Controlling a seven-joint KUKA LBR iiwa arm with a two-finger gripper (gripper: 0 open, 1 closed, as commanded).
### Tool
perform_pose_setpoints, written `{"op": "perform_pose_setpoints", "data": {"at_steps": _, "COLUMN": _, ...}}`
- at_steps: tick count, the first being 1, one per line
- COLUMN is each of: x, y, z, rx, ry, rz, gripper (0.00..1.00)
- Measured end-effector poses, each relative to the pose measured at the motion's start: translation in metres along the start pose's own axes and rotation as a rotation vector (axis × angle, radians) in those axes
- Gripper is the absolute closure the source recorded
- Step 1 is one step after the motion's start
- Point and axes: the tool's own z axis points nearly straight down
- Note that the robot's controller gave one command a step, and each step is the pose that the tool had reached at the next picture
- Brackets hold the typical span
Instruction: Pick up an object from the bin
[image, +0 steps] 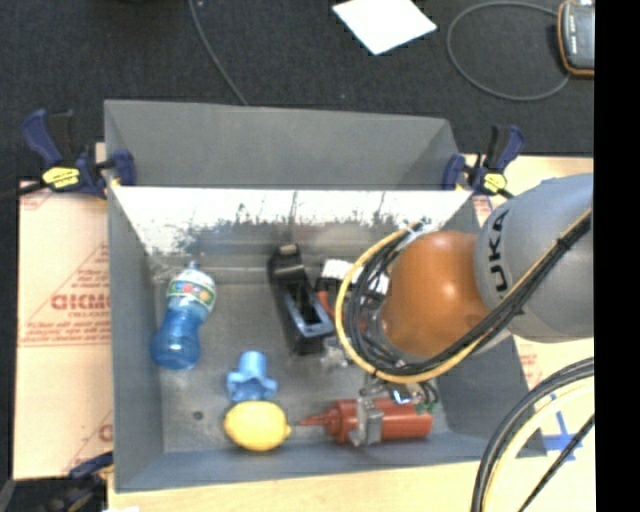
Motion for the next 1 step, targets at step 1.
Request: {"op": "perform_pose_setpoints", "data": {"at_steps": 1, "x": -0.0457, "y": 0.0528, "z": -0.0791, "rx": 0.004, "ry": -0.018, "rz": -0.189, "gripper": 0.0}}
